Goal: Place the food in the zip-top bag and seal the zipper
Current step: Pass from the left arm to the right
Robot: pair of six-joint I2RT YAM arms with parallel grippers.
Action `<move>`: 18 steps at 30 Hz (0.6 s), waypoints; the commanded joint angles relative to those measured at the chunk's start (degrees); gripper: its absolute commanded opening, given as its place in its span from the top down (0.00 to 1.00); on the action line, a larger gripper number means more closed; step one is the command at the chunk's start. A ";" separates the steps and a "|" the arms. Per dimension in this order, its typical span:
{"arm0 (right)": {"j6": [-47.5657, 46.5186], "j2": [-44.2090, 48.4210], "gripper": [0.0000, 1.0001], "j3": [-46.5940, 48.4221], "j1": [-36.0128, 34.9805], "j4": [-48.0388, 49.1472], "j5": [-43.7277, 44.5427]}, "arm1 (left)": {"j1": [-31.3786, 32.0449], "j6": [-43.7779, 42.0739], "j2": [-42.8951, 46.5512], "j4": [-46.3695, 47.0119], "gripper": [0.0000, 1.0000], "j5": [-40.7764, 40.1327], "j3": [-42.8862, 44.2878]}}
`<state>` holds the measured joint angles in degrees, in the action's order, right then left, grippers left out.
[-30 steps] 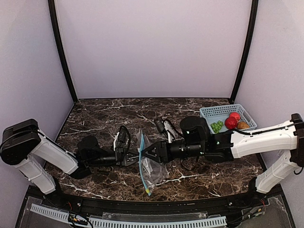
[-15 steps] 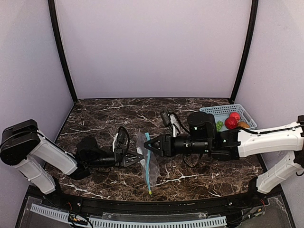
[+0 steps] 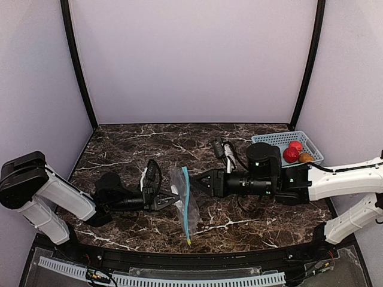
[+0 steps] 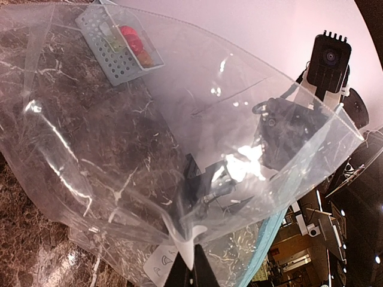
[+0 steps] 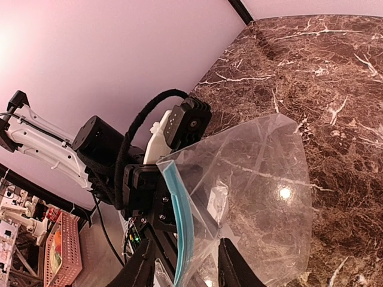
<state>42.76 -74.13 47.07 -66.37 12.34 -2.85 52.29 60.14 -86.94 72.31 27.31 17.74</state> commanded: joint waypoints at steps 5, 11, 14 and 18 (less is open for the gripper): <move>0.58 -1.24 0.69 -0.59 0.26 1.46 -0.20 | 0.24 -0.90 1.50 0.45 0.99 -0.15 -0.44; 0.36 -2.09 0.71 0.06 0.27 1.11 -0.31 | 0.24 -0.90 1.24 0.47 0.99 -0.16 -0.21; 0.33 -2.48 0.72 0.04 0.22 1.07 -0.48 | 0.21 -0.90 1.12 0.46 0.99 -0.07 -0.10; 0.40 -2.71 0.75 -0.05 0.26 1.27 -0.52 | 0.26 -0.90 1.21 0.52 0.99 -0.12 -0.07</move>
<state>43.09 -76.05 46.83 -66.35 12.38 -3.11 52.29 60.14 -86.94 72.31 27.18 17.74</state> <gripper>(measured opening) 0.264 0.008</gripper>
